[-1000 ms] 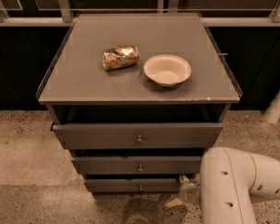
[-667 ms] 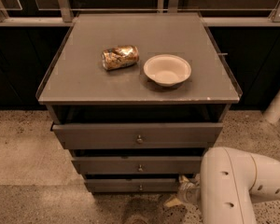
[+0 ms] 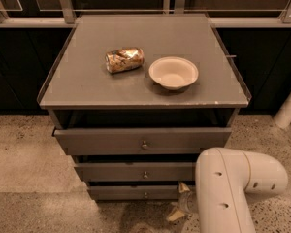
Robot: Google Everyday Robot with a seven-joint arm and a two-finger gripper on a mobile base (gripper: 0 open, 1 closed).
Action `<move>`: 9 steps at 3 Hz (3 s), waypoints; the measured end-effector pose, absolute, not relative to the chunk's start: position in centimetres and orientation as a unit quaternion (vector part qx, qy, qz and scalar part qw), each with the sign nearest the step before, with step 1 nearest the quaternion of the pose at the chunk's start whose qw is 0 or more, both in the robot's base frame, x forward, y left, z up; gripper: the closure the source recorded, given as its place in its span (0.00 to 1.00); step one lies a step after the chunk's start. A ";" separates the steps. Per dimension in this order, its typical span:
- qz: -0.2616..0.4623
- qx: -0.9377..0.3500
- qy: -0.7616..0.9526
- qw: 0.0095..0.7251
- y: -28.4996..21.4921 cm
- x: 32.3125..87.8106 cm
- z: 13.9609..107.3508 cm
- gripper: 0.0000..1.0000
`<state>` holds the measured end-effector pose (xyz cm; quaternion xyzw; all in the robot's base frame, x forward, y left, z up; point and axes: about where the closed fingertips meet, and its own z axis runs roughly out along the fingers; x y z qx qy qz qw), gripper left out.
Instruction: Open bottom drawer
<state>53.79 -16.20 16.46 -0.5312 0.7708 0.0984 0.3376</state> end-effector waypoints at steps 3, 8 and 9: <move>0.140 -0.567 0.756 0.296 -14.5 50.9 15.6 0.00; 0.131 -0.560 0.759 0.306 -16.4 49.1 17.7 0.00; 0.131 -0.561 0.758 0.305 -16.3 49.1 17.7 0.00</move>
Offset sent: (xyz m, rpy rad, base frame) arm -0.0399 0.0238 -0.0190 0.0318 0.1483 0.1720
